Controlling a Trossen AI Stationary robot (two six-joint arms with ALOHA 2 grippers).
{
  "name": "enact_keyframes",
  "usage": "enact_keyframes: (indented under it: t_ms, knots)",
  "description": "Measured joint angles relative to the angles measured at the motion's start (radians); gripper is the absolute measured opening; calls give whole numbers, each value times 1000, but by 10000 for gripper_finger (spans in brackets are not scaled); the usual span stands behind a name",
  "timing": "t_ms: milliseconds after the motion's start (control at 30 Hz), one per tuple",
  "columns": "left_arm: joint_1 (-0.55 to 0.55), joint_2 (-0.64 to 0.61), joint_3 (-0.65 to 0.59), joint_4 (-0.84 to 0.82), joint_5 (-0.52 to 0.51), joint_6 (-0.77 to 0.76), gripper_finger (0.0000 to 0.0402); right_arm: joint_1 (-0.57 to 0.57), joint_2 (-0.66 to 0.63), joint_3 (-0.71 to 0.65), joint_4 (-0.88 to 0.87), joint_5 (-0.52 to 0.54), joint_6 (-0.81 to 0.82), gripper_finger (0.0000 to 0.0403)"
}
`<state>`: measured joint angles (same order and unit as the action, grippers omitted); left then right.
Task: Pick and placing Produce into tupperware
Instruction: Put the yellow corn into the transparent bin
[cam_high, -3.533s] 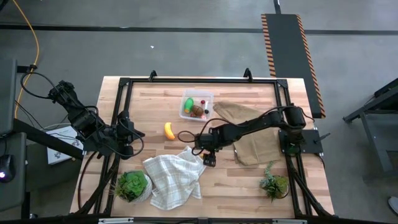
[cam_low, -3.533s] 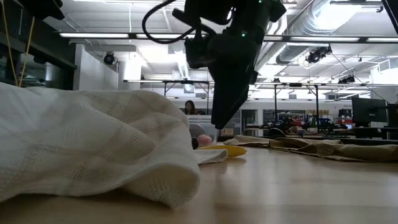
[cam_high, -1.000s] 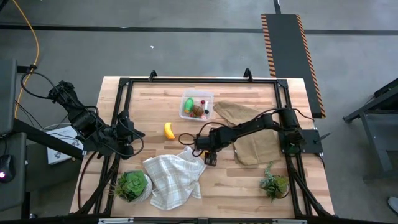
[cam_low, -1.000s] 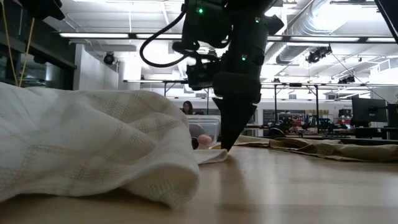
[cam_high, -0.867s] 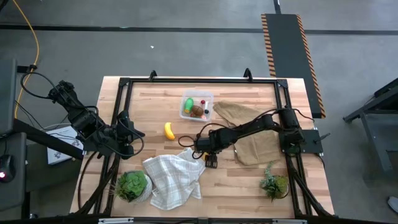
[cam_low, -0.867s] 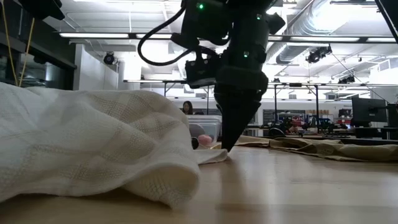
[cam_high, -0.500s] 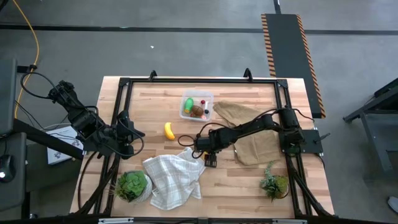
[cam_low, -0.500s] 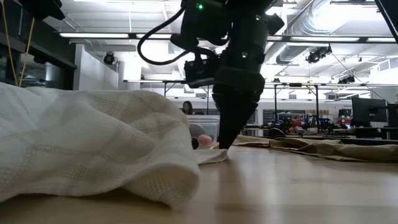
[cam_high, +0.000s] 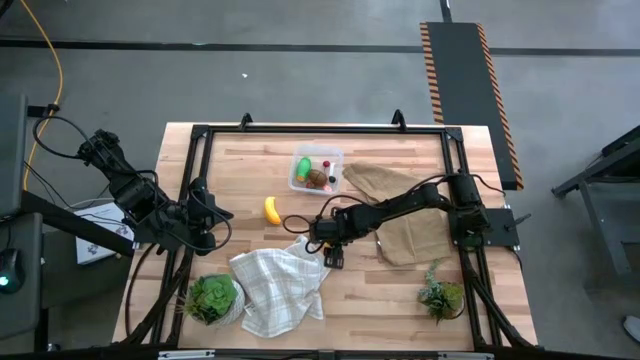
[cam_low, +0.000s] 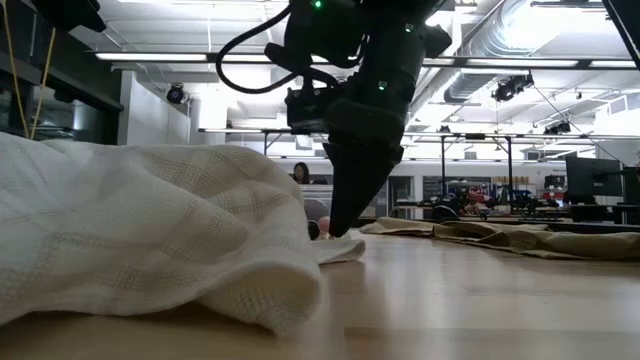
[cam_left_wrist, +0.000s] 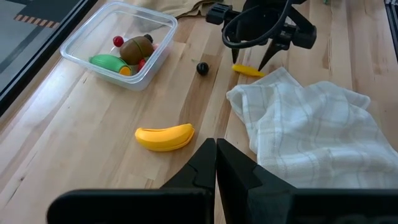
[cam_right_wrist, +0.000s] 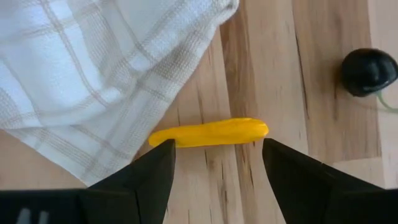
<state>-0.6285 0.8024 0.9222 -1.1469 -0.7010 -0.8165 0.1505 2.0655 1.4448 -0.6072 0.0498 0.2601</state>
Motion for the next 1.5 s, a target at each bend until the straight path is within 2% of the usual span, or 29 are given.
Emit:
enact_keyframes:
  t_ms: [167, 467, 833, 1133, 1367, 1500]
  knots:
    - [0, 0, 0, 0, 0, 0, 3, 0, 0, 0, -1, -5, 23, 232]
    - [0, 0, 0, 0, 0, 0, 3, 0, 0, 0, 70, -96, 30, 232]
    - [0, 0, 0, 0, 0, -1, 3, -6, 33, 0, 68, -82, 70, 232]
    - [0, 0, 0, 0, 1, -1, 3, -11, 37, 42, 9, 36, 59, 232]
    - [0, 0, 0, 0, 1, -1, 3, -20, 37, 45, -37, 27, 48, 219]
    - [0, 0, 0, 0, 1, -1, 3, -20, 37, 45, -44, -22, 48, 206]
